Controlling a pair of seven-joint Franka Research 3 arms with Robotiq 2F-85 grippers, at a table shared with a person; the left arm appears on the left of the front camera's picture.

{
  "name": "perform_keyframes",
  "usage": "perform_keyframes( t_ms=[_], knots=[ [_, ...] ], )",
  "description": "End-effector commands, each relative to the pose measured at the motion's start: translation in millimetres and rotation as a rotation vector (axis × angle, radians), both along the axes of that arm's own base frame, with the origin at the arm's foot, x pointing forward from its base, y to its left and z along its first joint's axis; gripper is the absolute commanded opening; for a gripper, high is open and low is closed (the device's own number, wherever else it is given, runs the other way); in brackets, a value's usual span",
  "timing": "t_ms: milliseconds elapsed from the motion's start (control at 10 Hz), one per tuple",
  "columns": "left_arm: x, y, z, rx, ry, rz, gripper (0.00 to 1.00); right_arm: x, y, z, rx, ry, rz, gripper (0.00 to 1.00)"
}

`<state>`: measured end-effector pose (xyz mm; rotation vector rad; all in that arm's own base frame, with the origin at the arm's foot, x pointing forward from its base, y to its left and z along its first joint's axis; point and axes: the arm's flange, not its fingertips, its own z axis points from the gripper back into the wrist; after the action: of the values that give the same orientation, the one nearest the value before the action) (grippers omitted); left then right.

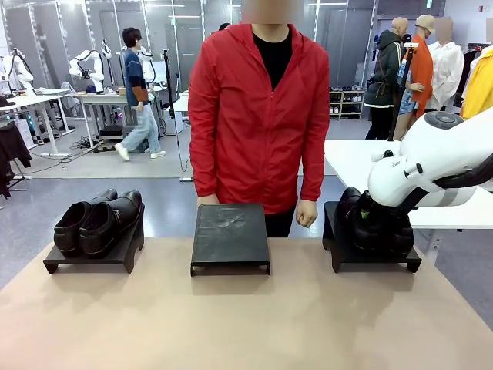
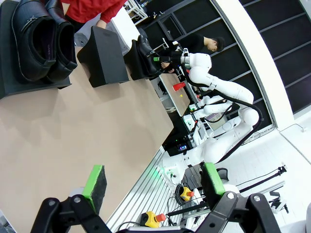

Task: Place the shoes on the stand as instructed by the person.
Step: Pick up another pair of Shoes and place it on the Shoes Stand indicated by the person.

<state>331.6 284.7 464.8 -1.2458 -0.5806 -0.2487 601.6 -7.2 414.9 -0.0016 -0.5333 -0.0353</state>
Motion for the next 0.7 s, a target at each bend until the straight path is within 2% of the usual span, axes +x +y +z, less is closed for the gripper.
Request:
perform_keyframes(
  t_ms=[0, 200, 400, 600],
  knots=[
    [-2.5, -2.7, 0.7, -0.007, -0.020, 0.005, 1.00, -20.0, 0.1, 25.7, 0.045, -0.016, 0.024, 1.00],
    [-2.5, -2.7, 0.7, -0.007, -0.020, 0.005, 1.00, -60.1, 1.1, 79.5, 0.129, -0.007, 0.066, 1.00],
    [-2.5, -2.7, 0.7, -0.007, -0.020, 0.005, 1.00, -94.9, -11.1, 111.0, 0.158, 0.033, 0.063, 1.00],
    [-2.5, -2.7, 0.7, -0.007, -0.020, 0.005, 1.00, -139.8, -44.8, 124.2, 0.401, 0.106, 0.110, 1.00]
  ],
)
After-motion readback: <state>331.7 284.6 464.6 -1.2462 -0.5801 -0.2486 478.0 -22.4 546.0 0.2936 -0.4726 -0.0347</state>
